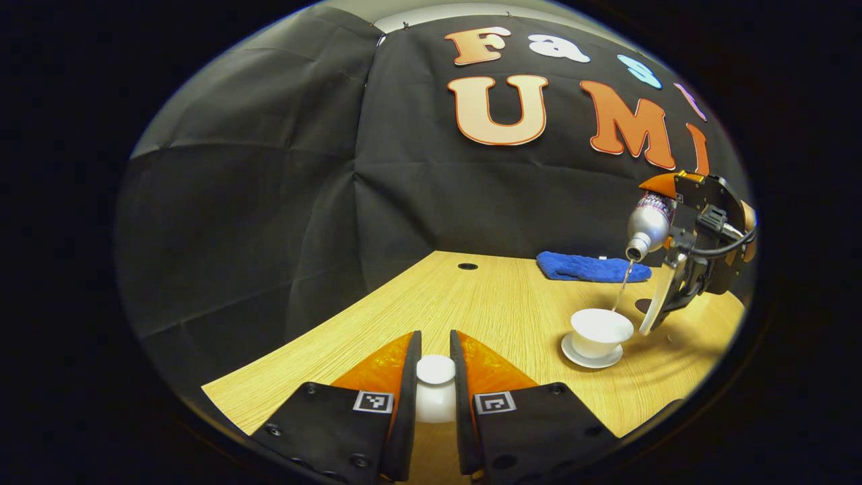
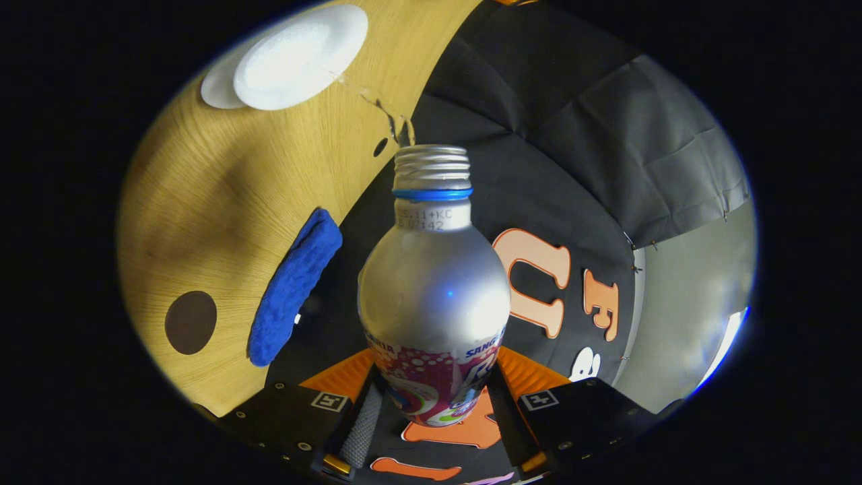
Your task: Open the teacup lid with one hand, grasp the water bottle and pour water into the teacup with the other hand; after pouring, place the water bottle on the coaster and then close the teacup lid.
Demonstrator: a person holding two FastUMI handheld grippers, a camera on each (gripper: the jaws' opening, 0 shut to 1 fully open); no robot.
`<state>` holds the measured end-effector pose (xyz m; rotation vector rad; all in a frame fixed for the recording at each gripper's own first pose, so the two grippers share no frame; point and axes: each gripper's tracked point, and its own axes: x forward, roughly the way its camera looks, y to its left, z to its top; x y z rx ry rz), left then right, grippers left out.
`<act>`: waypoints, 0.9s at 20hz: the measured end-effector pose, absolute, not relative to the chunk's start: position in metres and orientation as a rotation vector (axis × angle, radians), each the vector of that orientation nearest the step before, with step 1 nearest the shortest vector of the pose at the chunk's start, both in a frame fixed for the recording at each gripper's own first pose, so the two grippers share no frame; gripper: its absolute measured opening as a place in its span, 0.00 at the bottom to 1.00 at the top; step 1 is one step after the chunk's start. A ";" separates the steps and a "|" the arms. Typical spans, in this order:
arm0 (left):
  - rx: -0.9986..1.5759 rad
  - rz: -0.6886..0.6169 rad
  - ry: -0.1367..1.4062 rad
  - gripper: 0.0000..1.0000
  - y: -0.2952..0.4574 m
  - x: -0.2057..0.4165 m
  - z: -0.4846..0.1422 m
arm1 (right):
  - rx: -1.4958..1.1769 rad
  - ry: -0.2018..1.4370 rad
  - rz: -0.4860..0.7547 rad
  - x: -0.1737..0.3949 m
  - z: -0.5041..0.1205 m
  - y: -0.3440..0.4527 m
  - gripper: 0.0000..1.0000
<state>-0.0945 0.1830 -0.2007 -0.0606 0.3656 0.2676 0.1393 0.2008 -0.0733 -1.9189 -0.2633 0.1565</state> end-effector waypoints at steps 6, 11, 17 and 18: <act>-0.063 0.266 0.373 0.30 0.183 -0.098 -0.203 | -1.952 -0.309 0.208 0.129 -0.087 0.217 0.77; -0.063 0.265 0.369 0.30 0.180 -0.096 -0.201 | -1.961 -0.318 0.253 0.125 -0.100 0.225 0.77; -0.057 0.262 0.360 0.30 0.175 -0.093 -0.197 | -1.883 -0.251 0.318 0.120 -0.119 0.228 0.77; -0.055 0.261 0.351 0.30 0.173 -0.091 -0.194 | -1.854 -0.222 0.339 0.120 -0.129 0.226 0.78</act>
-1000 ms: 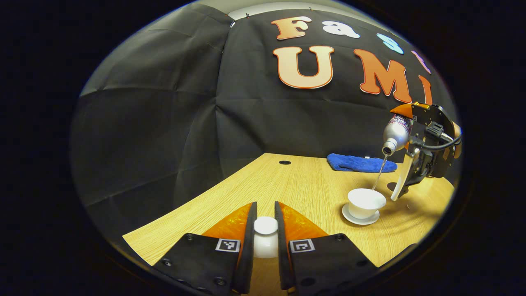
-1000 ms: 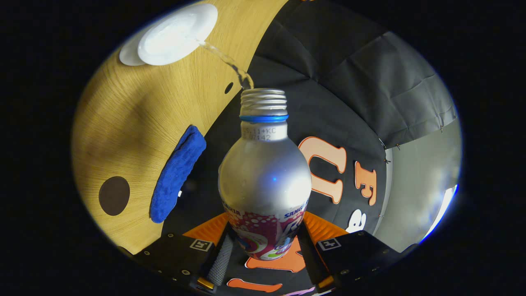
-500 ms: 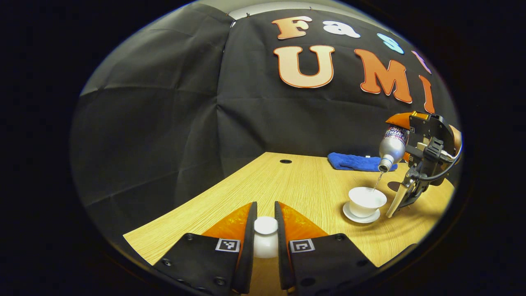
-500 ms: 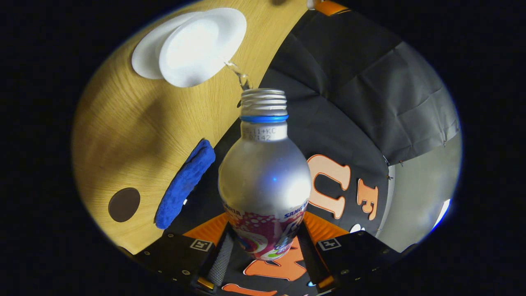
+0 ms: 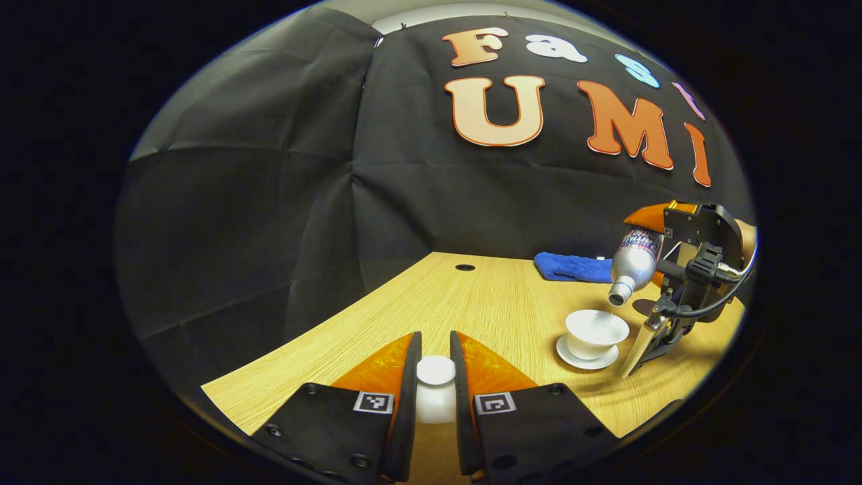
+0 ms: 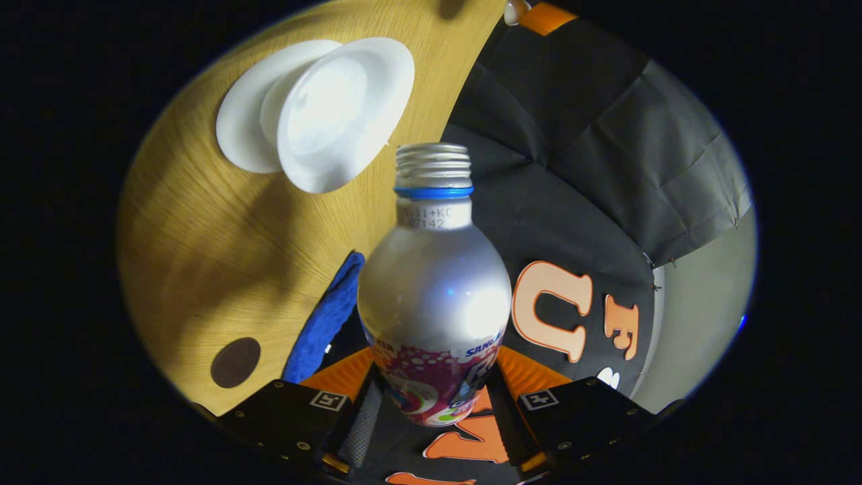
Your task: Open the teacup lid with one hand, grasp the water bottle and pour water into the teacup with the other hand; after pouring, place the water bottle on the coaster and then close the teacup lid.
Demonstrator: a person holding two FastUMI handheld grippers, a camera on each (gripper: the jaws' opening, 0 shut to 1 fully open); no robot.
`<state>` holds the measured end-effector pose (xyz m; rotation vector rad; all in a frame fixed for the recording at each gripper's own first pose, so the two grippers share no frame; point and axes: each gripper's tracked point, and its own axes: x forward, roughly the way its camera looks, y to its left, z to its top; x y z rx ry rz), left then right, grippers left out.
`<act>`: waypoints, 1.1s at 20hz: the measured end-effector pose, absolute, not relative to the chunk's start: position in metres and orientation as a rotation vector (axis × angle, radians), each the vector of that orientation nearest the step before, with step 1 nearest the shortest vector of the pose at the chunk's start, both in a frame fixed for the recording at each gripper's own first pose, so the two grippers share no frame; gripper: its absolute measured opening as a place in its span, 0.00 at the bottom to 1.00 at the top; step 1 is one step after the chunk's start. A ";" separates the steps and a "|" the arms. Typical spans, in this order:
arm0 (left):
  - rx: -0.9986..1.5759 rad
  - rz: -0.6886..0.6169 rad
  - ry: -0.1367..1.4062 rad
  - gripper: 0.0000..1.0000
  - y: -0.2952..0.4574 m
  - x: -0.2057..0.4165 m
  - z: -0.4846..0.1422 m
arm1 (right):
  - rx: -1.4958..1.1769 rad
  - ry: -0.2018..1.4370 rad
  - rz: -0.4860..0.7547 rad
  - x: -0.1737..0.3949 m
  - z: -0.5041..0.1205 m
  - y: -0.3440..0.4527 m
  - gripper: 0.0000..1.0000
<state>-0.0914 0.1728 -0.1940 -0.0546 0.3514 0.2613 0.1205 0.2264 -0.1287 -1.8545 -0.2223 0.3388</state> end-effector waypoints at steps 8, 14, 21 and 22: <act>-0.056 0.205 0.312 0.27 0.145 -0.075 -0.178 | -1.429 0.026 0.429 0.115 -0.160 0.207 0.78; -0.012 0.129 0.274 0.29 0.109 -0.049 -0.159 | -1.142 0.136 0.380 0.109 -0.148 0.164 0.78; -0.003 0.050 0.266 0.30 0.066 -0.029 -0.155 | -0.718 0.314 0.395 0.113 -0.177 0.123 0.79; -0.002 0.043 0.265 0.30 0.062 -0.026 -0.154 | -0.631 0.341 0.404 0.116 -0.183 0.123 0.79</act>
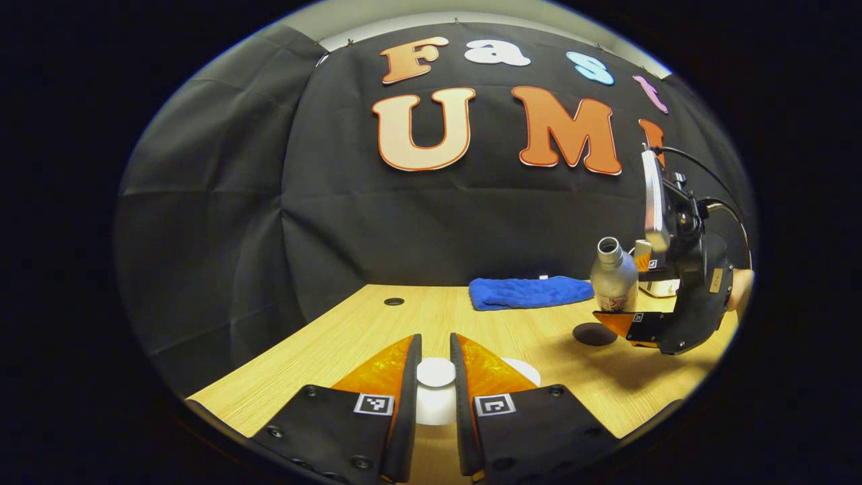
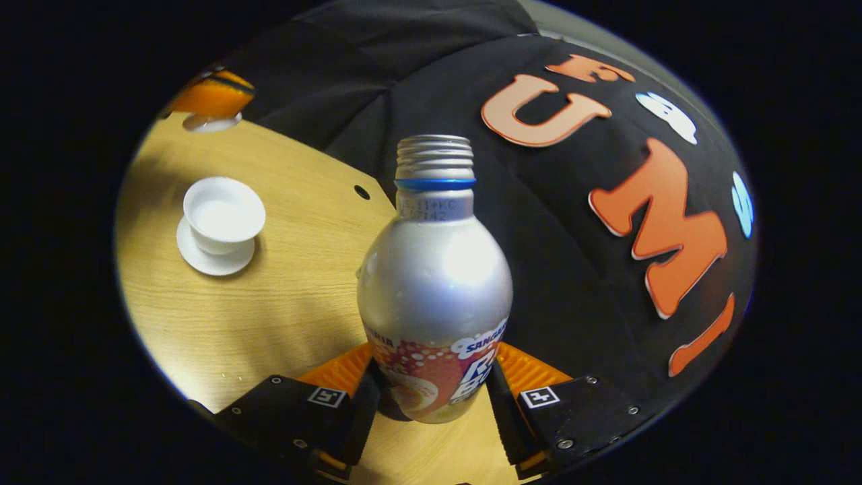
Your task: Open the teacup lid with one hand, grasp the water bottle and pour water into the teacup with the other hand; after pouring, place the water bottle on the coaster and then close the teacup lid.
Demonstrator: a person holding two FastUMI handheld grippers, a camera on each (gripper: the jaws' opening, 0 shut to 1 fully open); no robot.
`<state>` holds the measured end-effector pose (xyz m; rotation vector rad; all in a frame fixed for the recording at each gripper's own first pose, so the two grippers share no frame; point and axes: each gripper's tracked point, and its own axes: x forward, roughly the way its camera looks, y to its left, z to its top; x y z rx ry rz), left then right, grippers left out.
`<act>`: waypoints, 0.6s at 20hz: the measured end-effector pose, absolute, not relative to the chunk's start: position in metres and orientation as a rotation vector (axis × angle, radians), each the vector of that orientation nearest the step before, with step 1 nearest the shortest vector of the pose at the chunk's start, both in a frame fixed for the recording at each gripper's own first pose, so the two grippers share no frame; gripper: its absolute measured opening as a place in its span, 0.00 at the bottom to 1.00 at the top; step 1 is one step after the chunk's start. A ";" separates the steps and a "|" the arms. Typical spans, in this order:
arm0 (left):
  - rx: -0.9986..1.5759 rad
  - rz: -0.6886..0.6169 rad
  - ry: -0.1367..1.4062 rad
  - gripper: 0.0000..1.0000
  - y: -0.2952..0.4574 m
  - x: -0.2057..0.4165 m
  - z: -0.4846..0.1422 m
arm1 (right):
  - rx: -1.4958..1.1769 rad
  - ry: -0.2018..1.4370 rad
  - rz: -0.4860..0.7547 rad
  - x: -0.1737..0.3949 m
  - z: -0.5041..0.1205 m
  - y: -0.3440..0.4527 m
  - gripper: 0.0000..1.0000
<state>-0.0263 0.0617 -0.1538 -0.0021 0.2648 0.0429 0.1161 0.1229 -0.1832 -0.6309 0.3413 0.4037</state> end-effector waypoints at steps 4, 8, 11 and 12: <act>0.001 0.022 0.268 0.30 0.049 -0.019 -0.155 | -0.318 0.445 0.413 0.119 -0.202 0.118 0.79; 0.007 0.024 0.288 0.30 0.046 -0.016 -0.164 | -0.135 0.526 0.409 0.126 -0.226 0.111 0.76; 0.003 0.023 0.296 0.30 0.046 -0.012 -0.168 | -0.089 0.526 0.398 0.134 -0.233 0.109 0.79; -0.001 0.021 0.295 0.30 0.044 -0.010 -0.167 | -0.066 0.521 0.399 0.136 -0.234 0.109 0.79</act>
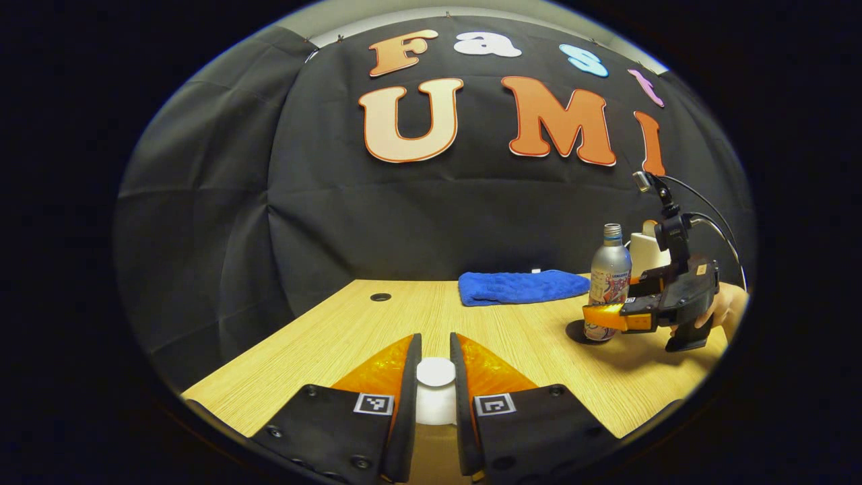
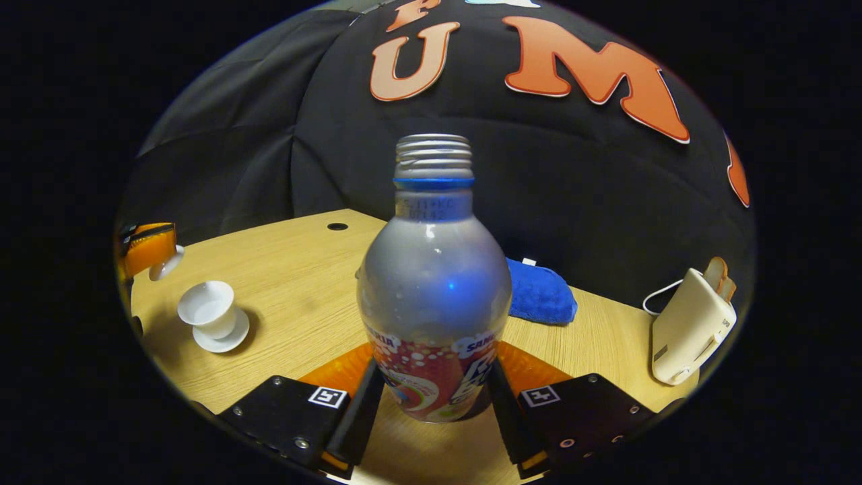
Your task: Open the teacup lid with one hand, grasp the water bottle and pour water into the teacup with the other hand; after pouring, place the water bottle on the coaster and then close the teacup lid.
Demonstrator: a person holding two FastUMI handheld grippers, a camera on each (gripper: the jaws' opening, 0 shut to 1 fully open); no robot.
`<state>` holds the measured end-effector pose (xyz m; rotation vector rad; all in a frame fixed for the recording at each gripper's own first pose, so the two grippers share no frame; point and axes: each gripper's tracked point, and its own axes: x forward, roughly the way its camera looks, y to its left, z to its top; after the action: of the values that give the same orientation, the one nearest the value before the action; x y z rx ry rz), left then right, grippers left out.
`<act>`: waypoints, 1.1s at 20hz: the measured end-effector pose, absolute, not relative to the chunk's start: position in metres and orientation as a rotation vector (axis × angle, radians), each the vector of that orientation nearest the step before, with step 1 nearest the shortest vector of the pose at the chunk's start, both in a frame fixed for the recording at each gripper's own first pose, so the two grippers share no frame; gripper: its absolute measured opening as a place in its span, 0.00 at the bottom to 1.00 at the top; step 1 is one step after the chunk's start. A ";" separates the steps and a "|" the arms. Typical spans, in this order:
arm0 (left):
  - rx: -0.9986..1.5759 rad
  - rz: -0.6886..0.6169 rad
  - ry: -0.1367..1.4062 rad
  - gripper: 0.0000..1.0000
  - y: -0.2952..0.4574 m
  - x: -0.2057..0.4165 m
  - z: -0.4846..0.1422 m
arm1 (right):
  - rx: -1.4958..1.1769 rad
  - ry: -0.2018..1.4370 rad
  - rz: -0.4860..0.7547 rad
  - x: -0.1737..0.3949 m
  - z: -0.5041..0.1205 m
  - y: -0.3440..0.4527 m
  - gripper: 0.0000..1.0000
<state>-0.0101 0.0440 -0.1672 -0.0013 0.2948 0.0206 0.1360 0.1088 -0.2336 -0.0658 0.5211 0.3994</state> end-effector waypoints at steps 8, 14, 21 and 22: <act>-0.065 -0.041 0.317 0.33 0.017 0.010 -0.184 | 0.045 0.540 0.331 0.158 -0.251 0.094 0.79; -0.067 -0.059 0.344 0.30 0.006 0.019 -0.204 | 0.060 0.537 0.310 0.162 -0.256 0.091 0.79; -0.025 -0.069 0.384 0.30 -0.003 0.023 -0.229 | 0.052 0.580 0.313 0.154 -0.269 0.087 0.83; -0.023 -0.062 0.387 0.30 -0.002 0.023 -0.230 | 0.039 0.587 0.313 0.150 -0.270 0.085 0.83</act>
<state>0.0233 -0.0021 -0.2297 -0.0233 0.3866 -0.0621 0.1498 0.0850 -0.2699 0.0395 0.5866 0.3135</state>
